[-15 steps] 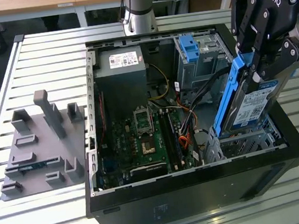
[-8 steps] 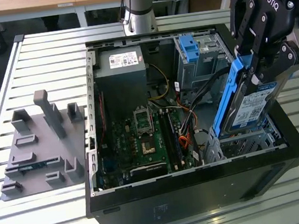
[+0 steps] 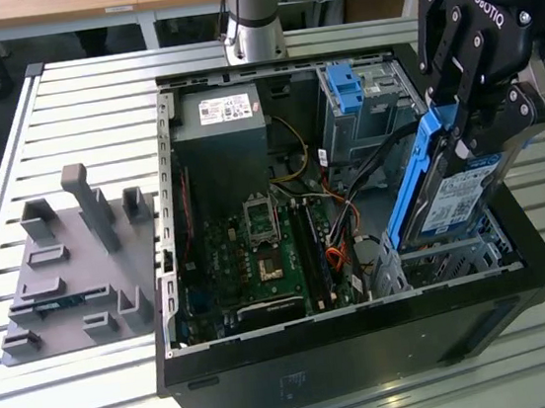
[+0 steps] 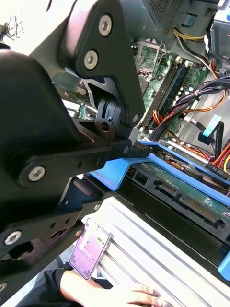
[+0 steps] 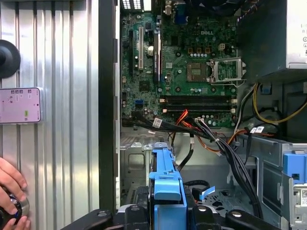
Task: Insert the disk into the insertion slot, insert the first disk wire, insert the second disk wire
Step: 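Insert the disk into the insertion slot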
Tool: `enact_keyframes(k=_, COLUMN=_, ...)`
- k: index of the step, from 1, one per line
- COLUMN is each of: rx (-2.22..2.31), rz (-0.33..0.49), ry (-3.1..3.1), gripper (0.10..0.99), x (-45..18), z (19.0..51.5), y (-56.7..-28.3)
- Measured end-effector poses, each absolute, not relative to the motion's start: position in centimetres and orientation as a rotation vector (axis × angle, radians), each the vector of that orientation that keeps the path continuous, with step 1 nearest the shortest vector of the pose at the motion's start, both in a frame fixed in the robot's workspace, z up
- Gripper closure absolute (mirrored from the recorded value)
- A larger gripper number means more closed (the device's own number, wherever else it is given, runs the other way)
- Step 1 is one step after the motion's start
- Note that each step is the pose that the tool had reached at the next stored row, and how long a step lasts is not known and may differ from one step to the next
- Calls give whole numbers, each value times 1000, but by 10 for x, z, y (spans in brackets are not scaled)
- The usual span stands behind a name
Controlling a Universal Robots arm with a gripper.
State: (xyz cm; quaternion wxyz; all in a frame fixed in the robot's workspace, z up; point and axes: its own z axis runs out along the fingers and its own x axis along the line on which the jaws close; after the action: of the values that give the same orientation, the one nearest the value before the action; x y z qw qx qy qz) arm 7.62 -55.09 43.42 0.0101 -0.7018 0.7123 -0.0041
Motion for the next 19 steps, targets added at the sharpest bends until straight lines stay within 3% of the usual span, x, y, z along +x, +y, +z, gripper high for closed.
enact_keyframes(k=19, rx=-2191, rz=-12, ry=2223, gripper=722, x=76, z=429, y=-551)
